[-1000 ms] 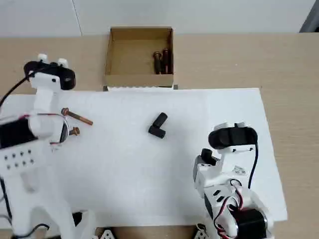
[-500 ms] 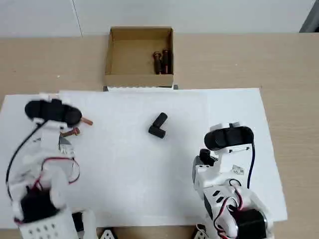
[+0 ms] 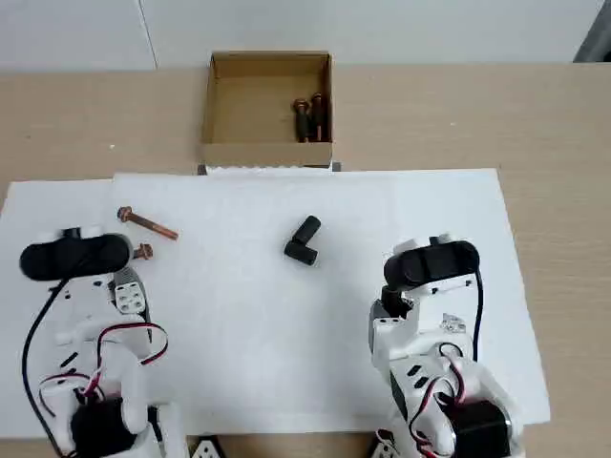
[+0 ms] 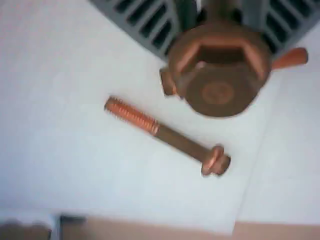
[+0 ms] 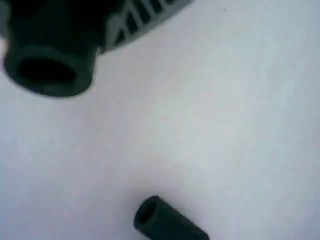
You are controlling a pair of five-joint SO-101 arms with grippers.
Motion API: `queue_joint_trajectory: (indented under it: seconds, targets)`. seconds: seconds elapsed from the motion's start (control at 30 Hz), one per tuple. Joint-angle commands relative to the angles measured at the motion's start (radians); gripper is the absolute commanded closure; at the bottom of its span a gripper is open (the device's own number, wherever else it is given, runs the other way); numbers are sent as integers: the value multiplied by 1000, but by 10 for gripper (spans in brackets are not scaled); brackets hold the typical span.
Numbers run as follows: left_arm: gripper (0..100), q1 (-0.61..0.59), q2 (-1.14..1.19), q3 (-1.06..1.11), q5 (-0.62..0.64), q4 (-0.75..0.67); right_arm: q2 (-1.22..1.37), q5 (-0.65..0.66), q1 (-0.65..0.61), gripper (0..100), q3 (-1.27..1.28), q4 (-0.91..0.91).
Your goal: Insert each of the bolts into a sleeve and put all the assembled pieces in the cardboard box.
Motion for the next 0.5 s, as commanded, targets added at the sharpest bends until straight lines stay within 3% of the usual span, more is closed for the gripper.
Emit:
queue_joint_trajectory:
  seconds: [0.0, 0.27, 0.47]
  targets:
    - [995, 51, -60, 38, 43, -64, -4, 23, -2, 996, 2, -54]
    - [995, 370, -118, 110, 295, -121, -4, 101, -12, 996, 146, -285]
    - [995, 480, -117, 137, 345, -256, -4, 103, -171, 996, 221, -361]
